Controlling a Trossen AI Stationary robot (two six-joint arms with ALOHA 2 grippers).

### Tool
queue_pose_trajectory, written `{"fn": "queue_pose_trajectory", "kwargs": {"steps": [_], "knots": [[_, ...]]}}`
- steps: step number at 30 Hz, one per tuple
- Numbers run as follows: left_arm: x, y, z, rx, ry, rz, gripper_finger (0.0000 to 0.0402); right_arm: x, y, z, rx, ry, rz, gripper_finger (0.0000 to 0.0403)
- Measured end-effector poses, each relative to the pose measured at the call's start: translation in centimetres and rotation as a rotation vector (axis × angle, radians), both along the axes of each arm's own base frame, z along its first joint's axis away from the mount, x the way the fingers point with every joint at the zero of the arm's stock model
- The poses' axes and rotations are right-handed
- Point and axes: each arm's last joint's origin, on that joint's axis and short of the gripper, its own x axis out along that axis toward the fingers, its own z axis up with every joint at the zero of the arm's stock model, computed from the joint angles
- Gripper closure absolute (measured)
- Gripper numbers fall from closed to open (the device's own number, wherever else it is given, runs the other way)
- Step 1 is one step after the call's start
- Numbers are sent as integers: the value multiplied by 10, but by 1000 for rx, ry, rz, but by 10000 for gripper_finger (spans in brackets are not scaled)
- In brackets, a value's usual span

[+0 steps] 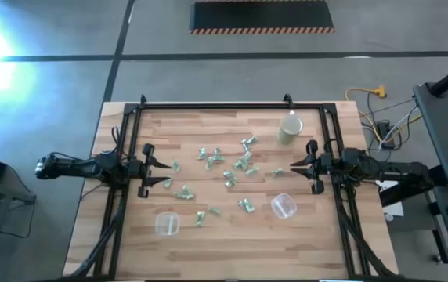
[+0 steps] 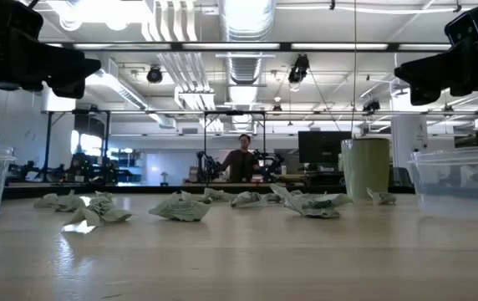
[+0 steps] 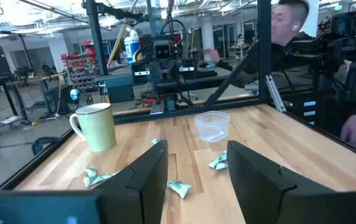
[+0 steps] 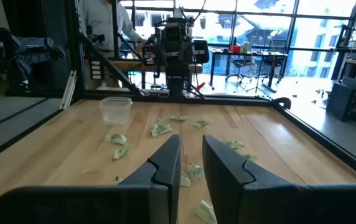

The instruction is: Pick and place Stevia / Truvia into bins

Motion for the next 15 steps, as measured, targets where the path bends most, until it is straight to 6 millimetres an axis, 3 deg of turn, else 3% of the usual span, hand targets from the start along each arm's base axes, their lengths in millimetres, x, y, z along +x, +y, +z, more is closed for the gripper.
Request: {"fn": "queue_pose_trajectory", "kwargs": {"steps": [12,15], "knots": [[0,0,0,0,0,0,253,0,0,0,0,0,0,346],[0,0,0,0,0,0,253,-2,-8,3,-1,-35,-61,346]]}}
